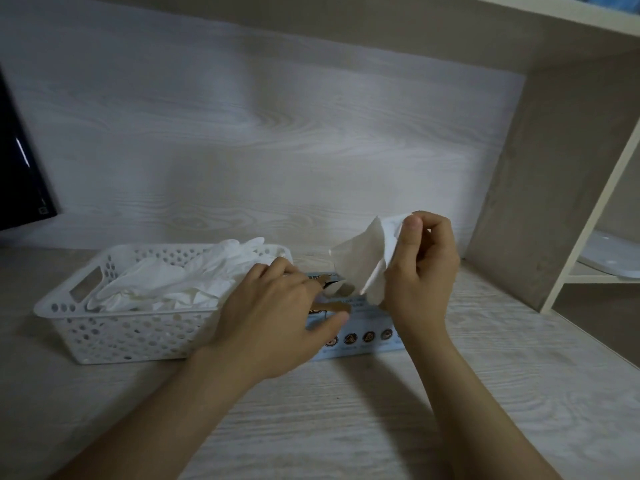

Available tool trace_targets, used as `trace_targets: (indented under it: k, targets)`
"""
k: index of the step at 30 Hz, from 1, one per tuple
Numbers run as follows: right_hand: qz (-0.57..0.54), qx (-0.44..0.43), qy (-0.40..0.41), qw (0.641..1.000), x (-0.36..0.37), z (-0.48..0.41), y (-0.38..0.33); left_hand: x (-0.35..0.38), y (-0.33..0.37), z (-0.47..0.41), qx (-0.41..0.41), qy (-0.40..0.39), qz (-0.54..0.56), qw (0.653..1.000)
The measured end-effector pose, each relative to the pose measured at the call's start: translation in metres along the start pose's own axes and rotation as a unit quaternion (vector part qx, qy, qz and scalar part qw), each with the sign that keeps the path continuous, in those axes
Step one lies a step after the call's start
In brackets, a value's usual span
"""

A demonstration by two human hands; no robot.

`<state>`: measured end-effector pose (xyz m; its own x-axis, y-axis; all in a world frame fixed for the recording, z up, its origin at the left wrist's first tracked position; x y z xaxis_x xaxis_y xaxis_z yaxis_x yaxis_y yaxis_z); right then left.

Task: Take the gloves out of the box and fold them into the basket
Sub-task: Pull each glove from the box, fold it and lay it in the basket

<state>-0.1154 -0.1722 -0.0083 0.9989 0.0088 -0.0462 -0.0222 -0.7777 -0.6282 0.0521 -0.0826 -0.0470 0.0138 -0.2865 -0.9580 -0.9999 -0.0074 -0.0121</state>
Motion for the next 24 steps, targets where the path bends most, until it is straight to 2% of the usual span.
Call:
trace_targets:
  k: [4,7,10,14,17,19,22,24]
  targets:
    - [-0.108,0.059,-0.093,0.988,0.013,0.001,0.006,-0.016,-0.008,0.005,-0.037,0.077,0.137,0.987]
    - [-0.227,0.128,-0.155,0.953,0.026,0.003,0.012,-0.018,-0.017,0.003,-0.048,0.092,0.221,0.970]
    - [-0.292,0.178,-0.194,0.920,0.034,0.005,0.016,-0.024,-0.020,0.002,-0.019,0.137,0.266,0.954]
    - [-0.307,0.264,-0.211,0.890,0.039,0.010,0.025,-0.038,-0.025,0.009,-0.003,0.193,0.395,0.898]
    - [-0.349,0.320,-0.288,0.832,0.051,0.020,0.020,-0.043,-0.031,0.010,-0.005,0.201,0.481,0.853]
    - [-0.332,0.322,-0.359,0.811,0.059,0.027,0.015,-0.043,-0.032,0.008,0.005,0.194,0.531,0.825]
    - [-0.286,0.262,-0.435,0.813,0.066,0.031,0.006,-0.041,-0.032,0.007,0.006,0.179,0.571,0.801]
    - [-0.261,0.229,-0.464,0.815,0.069,0.034,0.000,-0.038,-0.031,0.007,-0.003,0.166,0.579,0.798]
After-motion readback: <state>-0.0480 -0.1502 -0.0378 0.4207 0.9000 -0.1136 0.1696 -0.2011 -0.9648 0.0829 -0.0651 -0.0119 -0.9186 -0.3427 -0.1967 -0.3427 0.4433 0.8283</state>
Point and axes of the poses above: each hand's wrist, its own z-axis away from the middle knuckle, its own x-axis out of the palm, y = z × x, the point moved 7 cm from there along -z, towards the middle knuckle, and after that the axes turned 13 degrees about -y, right-handed, at the moved point
